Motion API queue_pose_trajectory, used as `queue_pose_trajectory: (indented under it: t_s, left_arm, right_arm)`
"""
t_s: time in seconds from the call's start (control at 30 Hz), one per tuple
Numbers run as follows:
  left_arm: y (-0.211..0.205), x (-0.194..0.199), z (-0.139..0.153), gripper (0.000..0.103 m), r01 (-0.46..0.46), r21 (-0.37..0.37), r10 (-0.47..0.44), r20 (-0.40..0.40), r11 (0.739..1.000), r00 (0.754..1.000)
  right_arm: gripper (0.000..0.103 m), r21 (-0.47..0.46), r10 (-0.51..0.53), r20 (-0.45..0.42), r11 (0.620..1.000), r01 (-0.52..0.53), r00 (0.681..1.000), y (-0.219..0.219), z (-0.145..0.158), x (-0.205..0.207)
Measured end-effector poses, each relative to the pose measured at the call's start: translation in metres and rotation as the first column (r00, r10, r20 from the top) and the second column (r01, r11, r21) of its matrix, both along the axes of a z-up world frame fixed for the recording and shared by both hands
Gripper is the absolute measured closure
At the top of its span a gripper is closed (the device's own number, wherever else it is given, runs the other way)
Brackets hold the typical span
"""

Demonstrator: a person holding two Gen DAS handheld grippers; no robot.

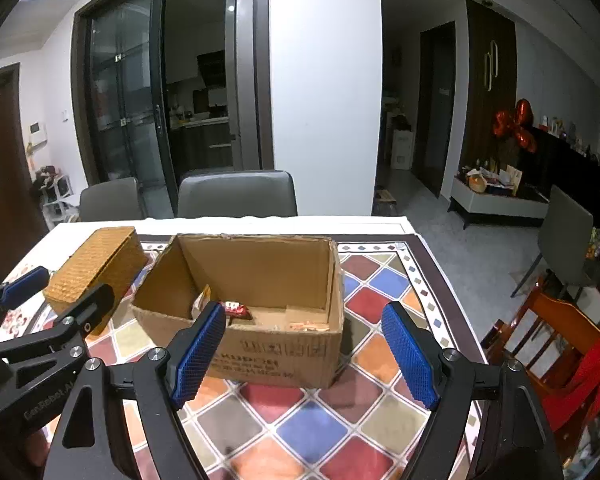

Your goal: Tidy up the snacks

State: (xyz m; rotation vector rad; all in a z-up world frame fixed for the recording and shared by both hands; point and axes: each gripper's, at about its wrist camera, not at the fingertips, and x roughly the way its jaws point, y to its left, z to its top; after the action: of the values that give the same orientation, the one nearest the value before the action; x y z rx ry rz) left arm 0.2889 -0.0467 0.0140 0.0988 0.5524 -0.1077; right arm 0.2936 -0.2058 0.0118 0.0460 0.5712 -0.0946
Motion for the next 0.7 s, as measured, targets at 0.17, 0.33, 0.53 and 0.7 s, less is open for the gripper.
queue_pose_trajectory:
  t_s: [0.17,0.33,0.53,0.7]
  left_arm:
    - [0.002,-0.012,0.003,0.016,-0.005,-0.002,0.005,0.004,1.0,1.0]
    - [0.005,-0.025,0.005,0.016,-0.006,-0.008,0.006,0.01,1.0,1.0]
    - [0.008,-0.041,0.005,0.011,-0.01,-0.01,0.01,0.014,1.0,1.0]
    - [0.014,-0.054,0.004,0.004,-0.022,-0.013,0.022,0.014,1.0,1.0]
  right_arm:
    - [0.022,0.001,0.005,0.012,1.0,-0.005,1.0,0.001,0.006,-0.016]
    - [0.022,-0.007,0.008,0.024,1.0,-0.008,1.0,0.004,0.01,-0.029]
    - [0.022,-0.007,0.009,0.023,1.0,-0.009,1.0,0.006,0.009,-0.042]
    - [0.022,-0.007,0.004,0.024,1.0,-0.004,1.0,0.008,0.009,-0.053]
